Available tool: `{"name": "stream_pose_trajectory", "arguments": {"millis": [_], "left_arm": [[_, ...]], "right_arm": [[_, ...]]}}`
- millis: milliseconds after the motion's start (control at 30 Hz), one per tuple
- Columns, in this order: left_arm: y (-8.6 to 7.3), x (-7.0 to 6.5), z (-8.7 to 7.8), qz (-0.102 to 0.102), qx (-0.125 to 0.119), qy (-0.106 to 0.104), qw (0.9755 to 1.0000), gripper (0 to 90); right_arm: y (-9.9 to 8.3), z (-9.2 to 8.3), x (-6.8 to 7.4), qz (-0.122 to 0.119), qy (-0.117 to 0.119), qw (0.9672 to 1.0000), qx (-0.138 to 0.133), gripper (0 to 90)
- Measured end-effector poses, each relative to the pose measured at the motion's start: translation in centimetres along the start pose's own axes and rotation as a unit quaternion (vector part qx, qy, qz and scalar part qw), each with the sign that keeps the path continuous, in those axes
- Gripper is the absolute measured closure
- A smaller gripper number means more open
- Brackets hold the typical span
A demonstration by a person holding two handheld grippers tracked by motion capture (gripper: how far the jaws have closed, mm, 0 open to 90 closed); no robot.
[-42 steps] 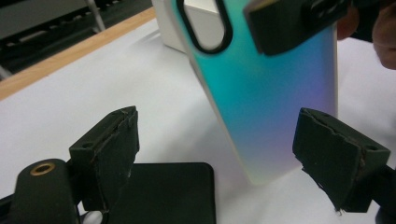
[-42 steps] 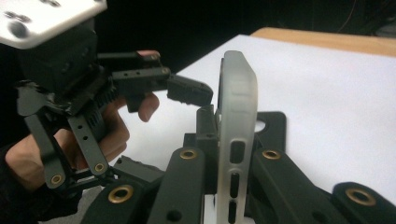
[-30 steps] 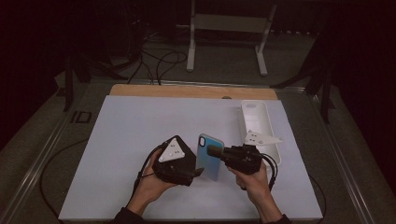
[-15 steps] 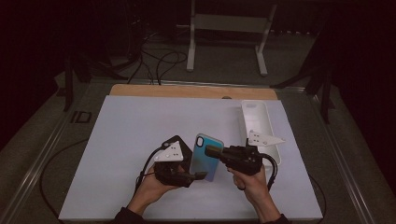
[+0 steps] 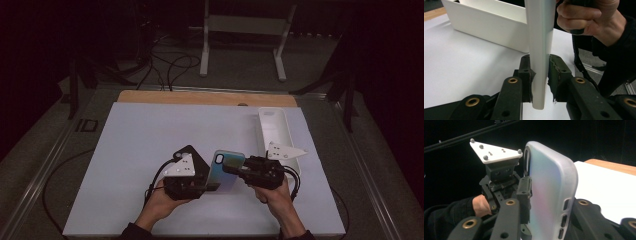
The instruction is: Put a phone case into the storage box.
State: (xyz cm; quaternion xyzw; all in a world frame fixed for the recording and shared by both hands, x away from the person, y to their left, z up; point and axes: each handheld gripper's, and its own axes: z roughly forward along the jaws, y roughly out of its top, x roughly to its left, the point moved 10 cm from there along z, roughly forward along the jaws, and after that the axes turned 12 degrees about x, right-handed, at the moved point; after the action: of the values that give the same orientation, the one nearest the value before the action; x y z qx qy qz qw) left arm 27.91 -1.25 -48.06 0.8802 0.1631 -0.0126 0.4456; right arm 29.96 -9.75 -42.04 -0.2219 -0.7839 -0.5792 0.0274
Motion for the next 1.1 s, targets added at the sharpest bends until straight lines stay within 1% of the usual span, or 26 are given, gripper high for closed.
{"name": "stream_pose_trajectory", "arguments": {"millis": [67, 100, 133, 167, 233, 300, 333, 367, 467, 567, 667, 700, 833, 933, 967, 1033, 1100], "left_arm": [[0.0, 0.0, 0.0, -0.001, -0.004, -0.002, 1.0, 75.8], [0.1, 0.0, -0.2, -0.001, -0.01, -0.002, 0.9999, 76.9], [0.1, 0.0, -0.1, 0.008, -0.004, 0.009, 0.9999, 80.2], [0.1, 0.0, -0.1, 0.008, -0.004, 0.009, 0.9999, 80.3], [0.0, 0.0, 0.1, 0.011, 0.003, 0.023, 0.9997, 80.4], [-0.1, 0.1, 0.1, 0.011, 0.009, 0.029, 0.9995, 80.4], [-0.1, 0.2, 0.1, 0.012, 0.01, 0.034, 0.9993, 80.5], [-0.2, 0.2, 0.1, 0.011, 0.01, 0.034, 0.9993, 80.6], [-0.2, 0.4, -0.2, 0.01, 0.007, 0.042, 0.999, 80.6], [-0.2, 0.8, -0.5, 0.002, 0.002, 0.053, 0.9986, 80.6], [-0.3, 1.1, -0.7, -0.005, 0.002, 0.066, 0.9978, 80.6], [-0.3, 1.2, -0.7, -0.009, 0.002, 0.07, 0.9975, 80.6], [-0.3, 1.9, -0.7, -0.022, 0.001, 0.091, 0.9956, 80.6], [-0.4, 2.4, -0.8, -0.035, 0.0, 0.112, 0.9931, 80.6], [-0.4, 2.6, -0.9, -0.041, -0.002, 0.115, 0.9925, 80.6], [-0.4, 2.9, -1.0, -0.046, -0.002, 0.127, 0.9908, 80.6], [-0.5, 3.1, -1.0, -0.052, -0.001, 0.131, 0.99, 80.6]], "right_arm": [[-0.1, 0.0, -0.1, -0.001, -0.001, 1.0, 0.005, 65.8], [-0.2, 0.0, -0.1, -0.004, -0.003, 0.9999, 0.01, 62.7], [-0.4, 0.1, -0.2, -0.006, -0.01, 0.9997, 0.022, 51.8], [-0.4, 0.1, -0.2, -0.006, -0.01, 0.9997, 0.022, 51.8], [-0.7, 0.6, -0.3, -0.006, -0.027, 0.9989, 0.037, 44.5], [-0.9, 0.8, -0.4, -0.005, -0.038, 0.9983, 0.044, 39.7], [-0.9, 0.9, -0.5, -0.007, -0.048, 0.9977, 0.048, 35.9], [-1.0, 0.9, -0.7, -0.005, -0.056, 0.9971, 0.051, 33.3], [-1.1, 0.8, -1.2, 0.003, -0.071, 0.9961, 0.052, 25.5], [-1.1, 0.4, -1.7, 0.011, -0.086, 0.995, 0.049, 18.6], [-1.1, 0.2, -2.0, 0.018, -0.107, 0.9929, 0.05, 14.0], [-1.1, 0.1, -2.2, 0.018, -0.115, 0.9918, 0.054, 13.7], [-1.0, 0.1, -2.5, 0.024, -0.136, 0.9888, 0.056, 11.9], [-0.8, 0.1, -2.7, 0.036, -0.145, 0.9875, 0.051, 10.3], [-0.8, 0.1, -2.7, 0.041, -0.147, 0.9871, 0.05, 10.1], [-0.6, 0.1, -2.9, 0.044, -0.155, 0.9858, 0.046, 10.1], [-0.4, 0.3, -2.9, 0.049, -0.159, 0.985, 0.046, 10.0]]}}
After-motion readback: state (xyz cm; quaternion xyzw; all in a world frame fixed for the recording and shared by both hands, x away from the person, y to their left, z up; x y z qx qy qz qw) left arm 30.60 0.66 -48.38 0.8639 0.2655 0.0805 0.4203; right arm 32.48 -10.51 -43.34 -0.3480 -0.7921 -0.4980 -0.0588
